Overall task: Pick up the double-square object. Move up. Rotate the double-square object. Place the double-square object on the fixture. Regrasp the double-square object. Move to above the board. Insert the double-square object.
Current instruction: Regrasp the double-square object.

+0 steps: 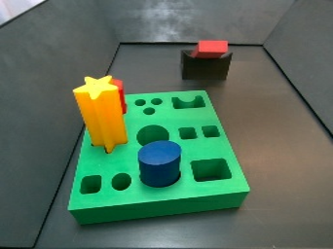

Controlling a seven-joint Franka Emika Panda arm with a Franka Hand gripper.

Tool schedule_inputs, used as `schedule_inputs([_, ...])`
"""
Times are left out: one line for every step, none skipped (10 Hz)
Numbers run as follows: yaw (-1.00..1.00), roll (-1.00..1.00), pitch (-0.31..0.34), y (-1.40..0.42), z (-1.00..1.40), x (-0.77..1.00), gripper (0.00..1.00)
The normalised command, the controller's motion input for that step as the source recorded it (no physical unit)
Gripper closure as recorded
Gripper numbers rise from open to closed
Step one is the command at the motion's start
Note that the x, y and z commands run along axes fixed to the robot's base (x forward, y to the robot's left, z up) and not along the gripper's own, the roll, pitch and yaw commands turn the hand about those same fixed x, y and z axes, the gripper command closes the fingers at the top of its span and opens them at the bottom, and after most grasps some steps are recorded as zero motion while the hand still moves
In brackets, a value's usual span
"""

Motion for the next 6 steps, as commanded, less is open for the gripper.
schedule_inputs([0.15, 0.87, 0.172, -0.05, -0.01, 0.09, 0.0])
schedule_inputs([0.16, 0.67, 0.161, -0.05, -0.01, 0.1, 0.0])
schedule_inputs([0.18, 0.42, 0.138, -0.05, -0.01, 0.1, 0.0])
schedule_inputs([0.19, 0.33, 0.119, -0.04, 0.0, 0.1, 0.0])
schedule_inputs([0.2, 0.2, 0.064, -0.04, 0.0, 0.08, 0.0])
schedule_inputs([0.2, 0.17, 0.043, -0.04, 0.0, 0.08, 0.0])
